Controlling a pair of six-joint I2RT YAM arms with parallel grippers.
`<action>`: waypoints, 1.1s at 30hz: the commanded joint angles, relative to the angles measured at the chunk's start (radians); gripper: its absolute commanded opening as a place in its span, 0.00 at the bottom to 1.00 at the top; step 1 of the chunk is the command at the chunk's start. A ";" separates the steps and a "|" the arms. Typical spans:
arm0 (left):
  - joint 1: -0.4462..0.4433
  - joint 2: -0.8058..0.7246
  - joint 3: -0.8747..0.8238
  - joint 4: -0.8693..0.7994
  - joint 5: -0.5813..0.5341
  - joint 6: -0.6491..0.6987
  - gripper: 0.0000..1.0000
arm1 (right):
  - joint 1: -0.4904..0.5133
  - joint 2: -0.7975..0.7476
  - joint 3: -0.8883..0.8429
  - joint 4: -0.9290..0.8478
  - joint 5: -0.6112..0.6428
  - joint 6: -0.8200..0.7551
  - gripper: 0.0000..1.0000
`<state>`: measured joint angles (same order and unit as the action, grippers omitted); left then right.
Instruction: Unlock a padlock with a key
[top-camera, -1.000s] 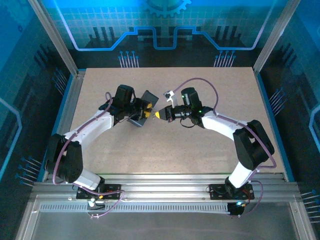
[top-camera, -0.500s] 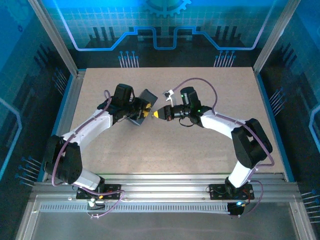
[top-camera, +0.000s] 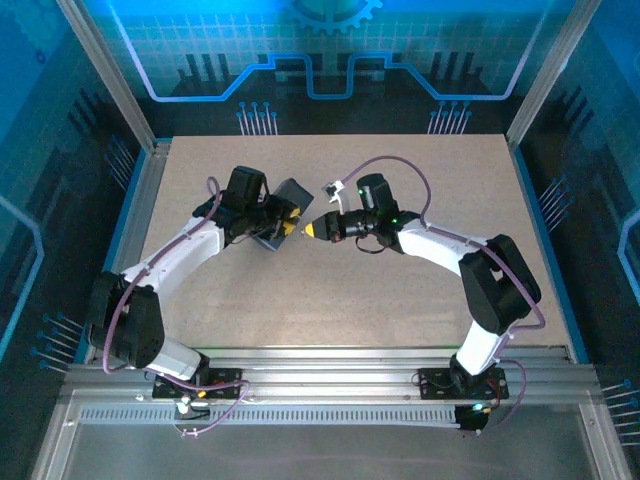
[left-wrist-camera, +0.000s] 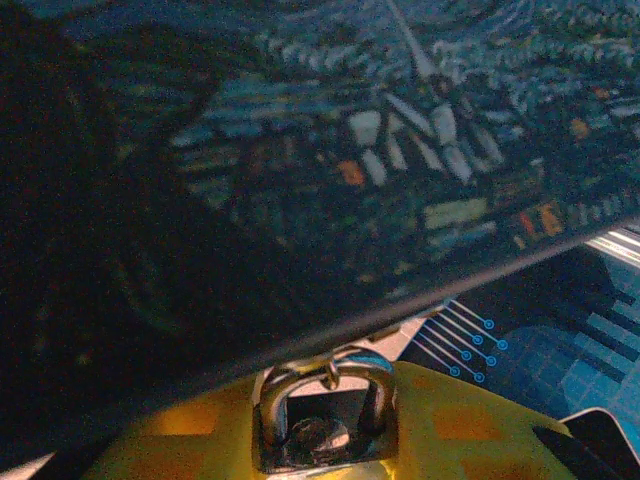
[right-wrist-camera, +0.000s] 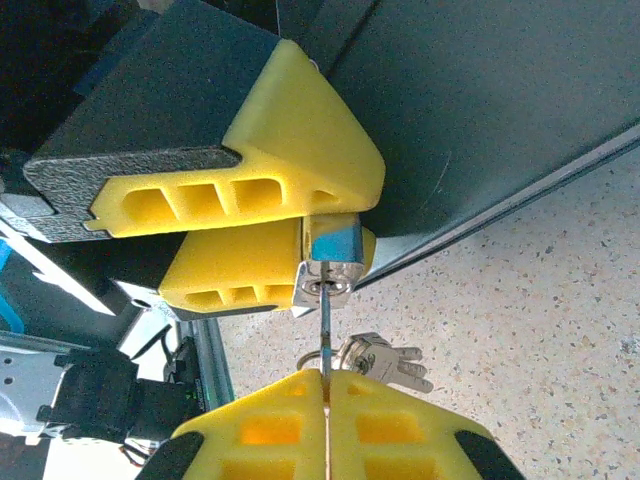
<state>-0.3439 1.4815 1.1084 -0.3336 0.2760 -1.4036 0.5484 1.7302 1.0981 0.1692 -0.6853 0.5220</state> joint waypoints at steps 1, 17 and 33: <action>-0.014 -0.041 0.033 0.040 0.052 0.020 0.00 | 0.030 0.020 0.041 0.042 -0.006 0.006 0.09; -0.013 -0.026 0.056 -0.034 0.058 0.037 0.00 | 0.072 -0.013 0.154 -0.227 0.103 -0.259 0.00; -0.013 -0.008 0.121 -0.171 -0.017 0.107 0.00 | 0.108 -0.026 0.206 -0.340 0.178 -0.330 0.00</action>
<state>-0.3424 1.4818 1.1812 -0.5026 0.2314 -1.3296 0.6277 1.7332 1.2594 -0.1497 -0.5137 0.2413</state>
